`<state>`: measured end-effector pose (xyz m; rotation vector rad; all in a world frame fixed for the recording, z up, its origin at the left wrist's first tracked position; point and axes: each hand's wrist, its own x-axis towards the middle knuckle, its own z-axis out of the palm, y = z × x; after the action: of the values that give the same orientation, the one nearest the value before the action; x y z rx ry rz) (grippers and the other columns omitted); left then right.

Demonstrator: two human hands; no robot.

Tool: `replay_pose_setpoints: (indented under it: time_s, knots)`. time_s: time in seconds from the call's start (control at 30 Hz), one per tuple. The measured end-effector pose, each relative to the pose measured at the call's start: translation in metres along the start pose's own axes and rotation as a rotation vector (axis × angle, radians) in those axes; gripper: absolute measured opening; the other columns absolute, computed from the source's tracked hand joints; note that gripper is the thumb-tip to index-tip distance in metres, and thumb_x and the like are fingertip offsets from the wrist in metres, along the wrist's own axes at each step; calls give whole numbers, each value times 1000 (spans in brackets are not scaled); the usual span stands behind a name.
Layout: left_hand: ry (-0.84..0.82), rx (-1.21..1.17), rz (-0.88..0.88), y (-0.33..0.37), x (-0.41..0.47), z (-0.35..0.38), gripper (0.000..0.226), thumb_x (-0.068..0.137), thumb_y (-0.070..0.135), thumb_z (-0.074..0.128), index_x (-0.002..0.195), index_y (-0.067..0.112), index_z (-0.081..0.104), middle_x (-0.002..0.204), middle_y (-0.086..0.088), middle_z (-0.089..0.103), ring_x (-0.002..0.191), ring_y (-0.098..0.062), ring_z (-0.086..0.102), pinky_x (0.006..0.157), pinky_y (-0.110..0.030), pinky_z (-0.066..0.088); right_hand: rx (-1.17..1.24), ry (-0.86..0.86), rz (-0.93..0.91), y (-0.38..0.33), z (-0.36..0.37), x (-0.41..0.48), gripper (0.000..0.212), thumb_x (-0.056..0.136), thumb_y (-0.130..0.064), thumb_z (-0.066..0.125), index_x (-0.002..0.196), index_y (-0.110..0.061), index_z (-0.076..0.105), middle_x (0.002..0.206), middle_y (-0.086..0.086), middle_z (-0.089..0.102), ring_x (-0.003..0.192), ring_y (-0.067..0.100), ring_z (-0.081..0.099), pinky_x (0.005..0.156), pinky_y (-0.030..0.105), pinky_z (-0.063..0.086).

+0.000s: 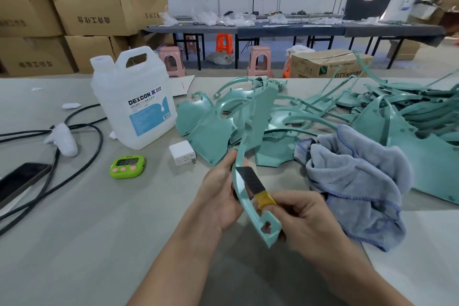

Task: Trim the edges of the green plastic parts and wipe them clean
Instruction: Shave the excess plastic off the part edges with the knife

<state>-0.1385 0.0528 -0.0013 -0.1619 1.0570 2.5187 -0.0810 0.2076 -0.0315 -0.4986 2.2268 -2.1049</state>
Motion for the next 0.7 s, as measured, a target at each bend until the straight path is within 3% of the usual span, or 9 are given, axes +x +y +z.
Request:
replay_pose_setpoints:
  time_s: [0.13, 0.27, 0.43, 0.53, 0.63, 0.7]
  knots:
    - [-17, -64, 90, 4, 5, -6, 51, 105, 35, 43, 57, 18, 35, 49, 3, 26, 41, -12, 26, 38, -24, 30, 78, -176, 62, -4, 2, -5, 21, 96, -12, 68, 80, 0, 73, 67, 9, 68, 53, 16, 59, 51, 24, 45]
    - [-87, -63, 167, 8, 9, -20, 51, 107, 32, 36, 57, 19, 35, 51, 4, 24, 48, -12, 17, 46, -23, 23, 187, -303, 106, -9, -1, -9, 16, 90, -20, 74, 90, -6, 80, 72, 15, 70, 52, 18, 59, 51, 25, 47]
    - [27, 31, 190, 13, 13, -22, 48, 107, 27, 43, 60, 21, 33, 51, 2, 23, 46, -14, 17, 44, -25, 20, 175, -420, 189, -11, -22, -6, 34, 89, -30, 79, 100, 1, 78, 72, 14, 71, 53, 17, 60, 53, 23, 49]
    - [93, -8, 210, 13, 13, -19, 47, 106, 30, 45, 61, 21, 36, 52, 2, 24, 47, -14, 16, 43, -25, 20, 144, -403, 223, -14, -41, -6, 39, 83, -35, 83, 95, 2, 78, 70, 16, 69, 49, 16, 58, 50, 21, 45]
    - [170, -9, 260, 14, 12, -20, 43, 105, 29, 48, 63, 20, 42, 53, 1, 23, 49, -14, 16, 46, -27, 19, 202, -260, 259, -12, -50, -6, 47, 67, -39, 93, 86, 1, 78, 66, 18, 65, 47, 19, 54, 46, 22, 42]
    - [252, 55, 335, 14, 11, -20, 39, 105, 28, 50, 67, 19, 48, 51, 2, 26, 47, -14, 21, 48, -28, 21, 226, -171, 273, -8, -49, -5, 39, 67, -34, 90, 83, -1, 77, 68, 20, 63, 47, 21, 51, 45, 22, 39]
